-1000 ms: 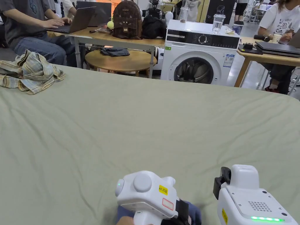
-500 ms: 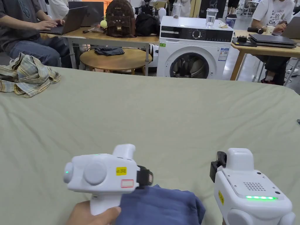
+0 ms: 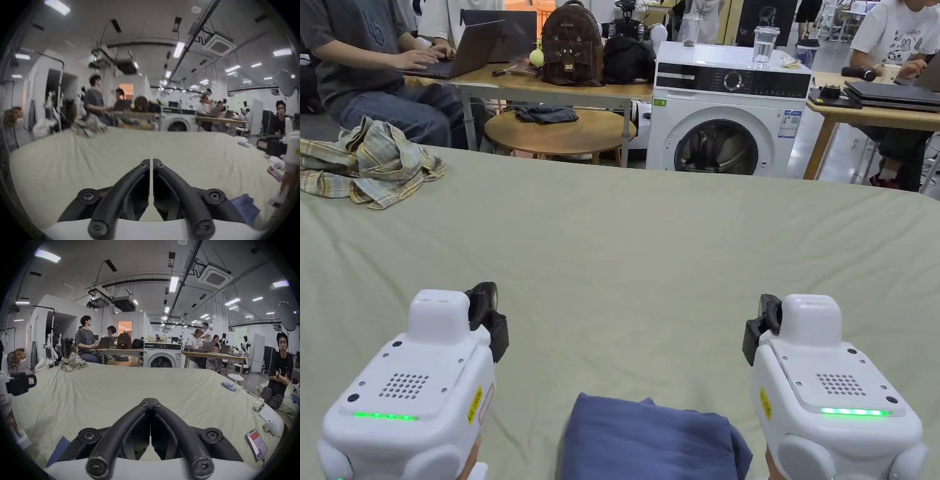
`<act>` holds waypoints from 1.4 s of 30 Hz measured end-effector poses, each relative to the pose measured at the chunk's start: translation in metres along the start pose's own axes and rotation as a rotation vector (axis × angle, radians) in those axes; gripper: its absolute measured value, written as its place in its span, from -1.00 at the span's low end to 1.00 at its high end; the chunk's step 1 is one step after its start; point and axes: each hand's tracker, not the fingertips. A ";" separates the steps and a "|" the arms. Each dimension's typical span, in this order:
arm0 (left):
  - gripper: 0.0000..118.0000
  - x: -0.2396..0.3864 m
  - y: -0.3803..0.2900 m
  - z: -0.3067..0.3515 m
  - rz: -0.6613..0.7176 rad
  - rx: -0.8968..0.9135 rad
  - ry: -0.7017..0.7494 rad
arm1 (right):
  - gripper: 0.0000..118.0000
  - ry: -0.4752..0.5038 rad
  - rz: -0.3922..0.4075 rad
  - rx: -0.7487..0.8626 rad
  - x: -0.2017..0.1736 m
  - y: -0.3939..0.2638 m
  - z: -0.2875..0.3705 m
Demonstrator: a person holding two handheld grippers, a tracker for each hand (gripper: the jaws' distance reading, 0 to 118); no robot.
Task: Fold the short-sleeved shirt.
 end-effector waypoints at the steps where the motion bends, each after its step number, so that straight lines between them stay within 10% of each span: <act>1: -1.00 0.001 -0.001 0.005 -0.011 0.025 0.004 | -1.00 0.002 -0.004 0.002 0.001 0.001 0.003; 17: -1.00 -0.004 -0.008 0.006 0.038 -0.111 -0.048 | -1.00 0.192 -0.017 -0.634 -0.024 -0.090 0.017; 31: -1.00 -0.029 -0.024 -0.023 0.296 -0.730 -0.444 | -1.00 0.175 0.006 -0.694 -0.025 -0.086 -0.001; 36: 0.11 -0.041 -0.038 -0.037 0.516 -0.906 -0.652 | -1.00 0.174 0.010 -0.685 -0.025 -0.087 -0.001; 42: 0.23 -0.033 -0.074 -0.057 0.722 -1.062 -0.793 | -1.00 0.180 0.005 -0.688 -0.024 -0.086 -0.001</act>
